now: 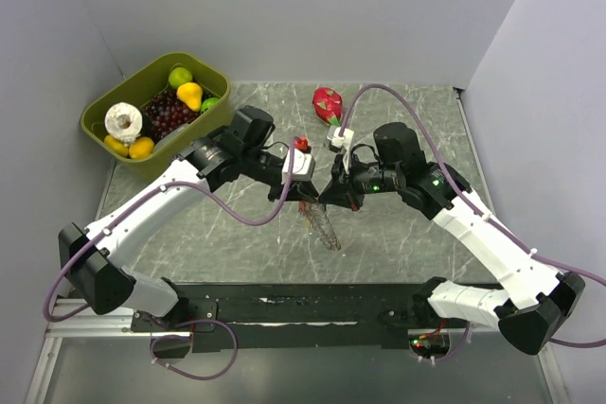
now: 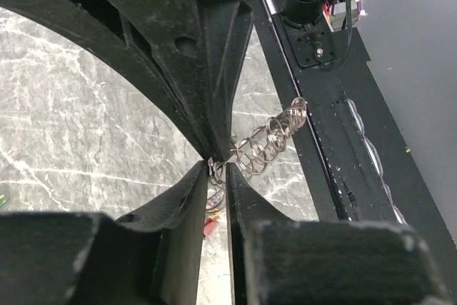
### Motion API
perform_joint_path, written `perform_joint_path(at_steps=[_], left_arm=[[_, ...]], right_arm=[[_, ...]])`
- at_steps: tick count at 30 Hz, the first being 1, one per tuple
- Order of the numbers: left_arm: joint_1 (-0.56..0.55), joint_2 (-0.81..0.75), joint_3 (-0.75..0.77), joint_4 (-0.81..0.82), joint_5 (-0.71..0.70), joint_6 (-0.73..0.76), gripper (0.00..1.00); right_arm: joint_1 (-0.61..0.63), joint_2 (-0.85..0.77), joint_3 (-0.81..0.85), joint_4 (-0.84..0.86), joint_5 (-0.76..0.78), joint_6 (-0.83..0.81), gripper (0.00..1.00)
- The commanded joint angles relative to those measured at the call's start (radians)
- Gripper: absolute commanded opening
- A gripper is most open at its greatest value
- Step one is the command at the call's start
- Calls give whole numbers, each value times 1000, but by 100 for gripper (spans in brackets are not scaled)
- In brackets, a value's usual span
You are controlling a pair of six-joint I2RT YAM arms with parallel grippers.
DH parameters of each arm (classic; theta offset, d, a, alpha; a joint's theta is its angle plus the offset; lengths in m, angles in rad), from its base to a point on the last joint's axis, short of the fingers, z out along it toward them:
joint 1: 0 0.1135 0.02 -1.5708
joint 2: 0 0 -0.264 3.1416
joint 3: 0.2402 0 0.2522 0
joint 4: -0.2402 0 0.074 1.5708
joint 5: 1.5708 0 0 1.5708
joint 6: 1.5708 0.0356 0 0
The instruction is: Put the keys on the keyring
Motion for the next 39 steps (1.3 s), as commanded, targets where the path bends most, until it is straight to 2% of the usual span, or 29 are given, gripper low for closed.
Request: perform_joint_path(at_steps=[1,2,5,6,9,13,19,20,23,26,31,34,39], left_arm=[[-18,19,42,7,37,17,22],[-18,20,42,12,35,16,22],[-23,25,43,23,27,10,4],[-23,28,46,21,27,17,1],[-24,33,48,7,41,26,1],[-24,-13,-12,87,61,-23,1],[-23,-134,-202,482,43,-246,1],[-23,-147,-225,576,32,-271,1],[-24,-182,-299,700,18,-362,1],[-23,-205,-349,813,20,-429,1],[-23,-253,-466,1068,7,-544,1],[-21,-277,-535,1226,-5,-610,1],[-21,-303,-615,1383,-3,-662,1]], right_arm=[[5,-14,43,49,-12,0,0],[5,-14,43,49,-12,2,0],[5,-22,37,55,-17,6,0],[5,-23,37,55,-17,8,0],[5,-30,32,61,-12,11,0],[5,-33,32,66,-8,17,0],[4,-53,25,84,31,28,18],[2,-68,22,90,37,35,29],[1,-114,-9,141,63,58,46],[-1,-163,-44,184,89,75,57],[-21,-215,-95,241,91,91,66],[-39,-232,-106,253,71,107,66],[-65,-232,-103,262,37,127,64]])
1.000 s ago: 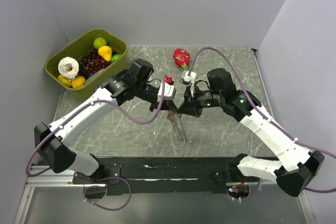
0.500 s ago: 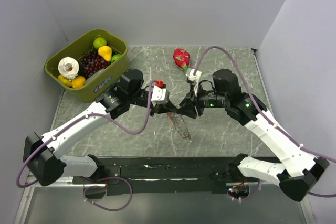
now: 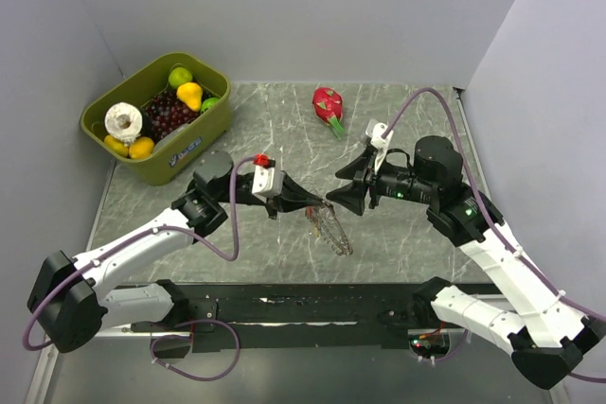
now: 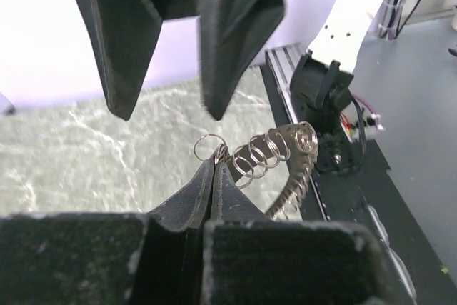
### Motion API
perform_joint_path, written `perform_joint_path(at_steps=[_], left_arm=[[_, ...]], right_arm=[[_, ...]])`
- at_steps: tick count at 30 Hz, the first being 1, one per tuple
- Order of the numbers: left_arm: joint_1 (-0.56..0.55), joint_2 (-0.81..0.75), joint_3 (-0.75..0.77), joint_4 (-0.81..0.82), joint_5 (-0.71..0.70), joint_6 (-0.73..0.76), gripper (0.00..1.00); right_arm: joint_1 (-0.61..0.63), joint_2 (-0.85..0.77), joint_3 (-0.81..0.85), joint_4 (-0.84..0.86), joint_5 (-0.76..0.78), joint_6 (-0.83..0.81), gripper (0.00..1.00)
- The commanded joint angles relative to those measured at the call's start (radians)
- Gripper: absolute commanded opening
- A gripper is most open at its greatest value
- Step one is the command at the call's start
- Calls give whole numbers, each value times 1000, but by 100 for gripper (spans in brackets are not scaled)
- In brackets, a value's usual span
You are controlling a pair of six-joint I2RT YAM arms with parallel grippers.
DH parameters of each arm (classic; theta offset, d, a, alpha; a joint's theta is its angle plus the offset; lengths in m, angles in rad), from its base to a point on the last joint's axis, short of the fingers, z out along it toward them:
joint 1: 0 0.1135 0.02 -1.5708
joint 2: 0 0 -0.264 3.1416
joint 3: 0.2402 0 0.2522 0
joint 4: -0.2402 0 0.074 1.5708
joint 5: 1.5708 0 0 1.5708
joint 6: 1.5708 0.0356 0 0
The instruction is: Put the keys on the keyring
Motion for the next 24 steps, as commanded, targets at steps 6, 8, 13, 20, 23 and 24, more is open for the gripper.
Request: perform_joint_path(at_steps=[6,8,13,20,23,24], left_arm=[[-2,-57,-13,252,20,-57,1],[-2,-61,-13,247,17,-51,1],[-2,-61,-6,217,12,-34,1],[0,-61,5,192,7,-11,1],[-2,-63,11,174,3,-1,1],[-2,-66,13,169,0,4,1]], right_arm=[[-17,47,39,7,-39,27,58],[-16,57,40,2,-53,34,57],[-17,50,35,8,-56,49,56],[-16,56,45,-9,-67,50,53],[-17,59,42,-13,-78,57,49],[-17,57,40,-10,-79,58,48]])
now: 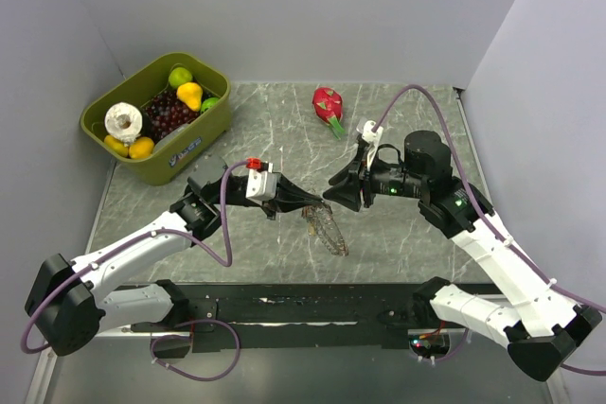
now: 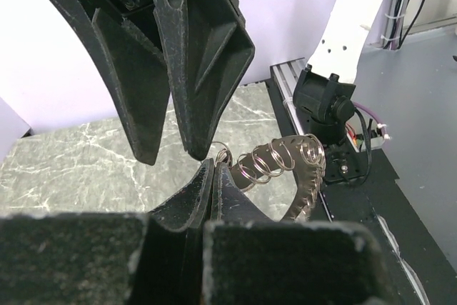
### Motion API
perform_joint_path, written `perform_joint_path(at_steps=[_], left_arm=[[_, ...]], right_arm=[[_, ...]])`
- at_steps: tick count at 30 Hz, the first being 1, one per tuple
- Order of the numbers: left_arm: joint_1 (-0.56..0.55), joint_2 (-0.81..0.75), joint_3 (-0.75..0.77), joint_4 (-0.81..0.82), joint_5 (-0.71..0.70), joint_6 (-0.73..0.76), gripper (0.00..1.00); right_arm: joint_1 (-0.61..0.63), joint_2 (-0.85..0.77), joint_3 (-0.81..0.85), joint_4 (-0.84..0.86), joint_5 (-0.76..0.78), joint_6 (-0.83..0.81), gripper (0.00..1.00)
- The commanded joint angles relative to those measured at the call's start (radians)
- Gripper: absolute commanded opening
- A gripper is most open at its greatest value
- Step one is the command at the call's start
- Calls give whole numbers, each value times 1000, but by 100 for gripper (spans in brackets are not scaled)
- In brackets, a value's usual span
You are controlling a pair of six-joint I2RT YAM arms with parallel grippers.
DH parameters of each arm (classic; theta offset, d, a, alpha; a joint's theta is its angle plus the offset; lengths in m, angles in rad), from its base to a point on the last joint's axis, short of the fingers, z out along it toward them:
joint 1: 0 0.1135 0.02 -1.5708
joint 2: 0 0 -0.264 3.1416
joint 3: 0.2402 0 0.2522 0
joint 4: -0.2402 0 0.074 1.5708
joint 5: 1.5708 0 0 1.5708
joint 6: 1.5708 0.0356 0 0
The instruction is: Put the keys on the keyring
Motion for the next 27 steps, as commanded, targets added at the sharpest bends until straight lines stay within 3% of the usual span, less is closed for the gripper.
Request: perform_joint_path(at_steps=[1,12,17,27], left_arm=[[-2,-40,56,38,-4,37,1],[-2,-58,50,7,-37,63,1],[-2,-66,46,-10,-44,75,1],[-2,-78,32,-2,-52,72,1]], right_arm=[[-4,-5,32,1,-29,14,46],[-4,26,27,-35,-96,14,33],[-3,31,21,-39,-108,17,19],[-3,26,20,-47,-101,14,2]])
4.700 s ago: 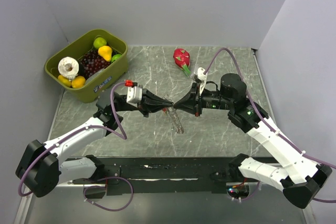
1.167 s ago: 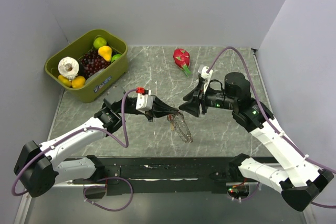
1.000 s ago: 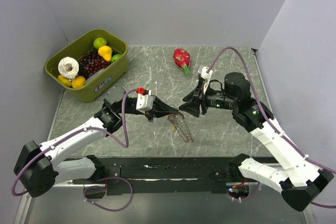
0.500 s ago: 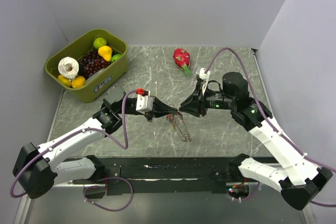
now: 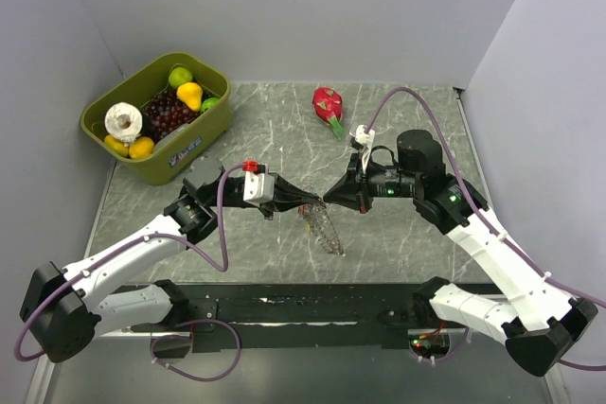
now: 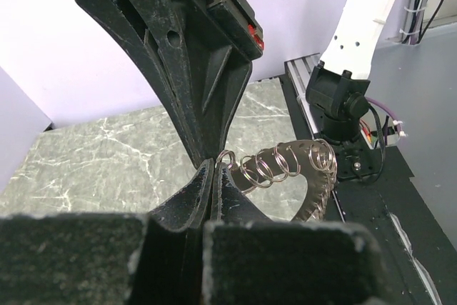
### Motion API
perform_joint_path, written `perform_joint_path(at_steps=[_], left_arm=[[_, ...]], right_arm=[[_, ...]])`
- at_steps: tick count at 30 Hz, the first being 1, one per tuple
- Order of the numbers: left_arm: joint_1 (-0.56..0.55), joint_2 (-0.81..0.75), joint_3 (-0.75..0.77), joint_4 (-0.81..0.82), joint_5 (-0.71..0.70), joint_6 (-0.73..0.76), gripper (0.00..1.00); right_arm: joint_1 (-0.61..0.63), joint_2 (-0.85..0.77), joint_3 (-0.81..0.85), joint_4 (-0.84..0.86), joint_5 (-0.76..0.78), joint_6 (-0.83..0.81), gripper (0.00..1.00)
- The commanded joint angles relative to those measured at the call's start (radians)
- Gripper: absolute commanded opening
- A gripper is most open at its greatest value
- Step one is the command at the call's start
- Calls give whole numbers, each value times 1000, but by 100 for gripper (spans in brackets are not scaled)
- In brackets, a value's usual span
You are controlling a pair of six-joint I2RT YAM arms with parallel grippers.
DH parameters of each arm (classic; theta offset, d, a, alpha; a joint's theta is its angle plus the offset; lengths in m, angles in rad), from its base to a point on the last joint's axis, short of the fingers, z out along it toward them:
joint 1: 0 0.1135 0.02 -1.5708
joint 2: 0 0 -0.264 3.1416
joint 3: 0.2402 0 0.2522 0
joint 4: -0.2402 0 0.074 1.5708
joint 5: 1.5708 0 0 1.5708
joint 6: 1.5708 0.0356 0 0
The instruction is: Put the keys on the keyring
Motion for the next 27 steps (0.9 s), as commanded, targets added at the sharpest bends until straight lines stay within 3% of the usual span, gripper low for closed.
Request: perform_joint_path(at_steps=[1,24,27], left_arm=[[-2,-34,31,68,-8,18,1],[-1,-59,-4,140,-14,-33,1],[-2,-60,-10,135,-17,-31,1]], right_arm=[[-3,-6,18,8,-15,2,0],[-3,-52,-9,3,25,-6,0],[-3,-75,-11,20,58,0,5]])
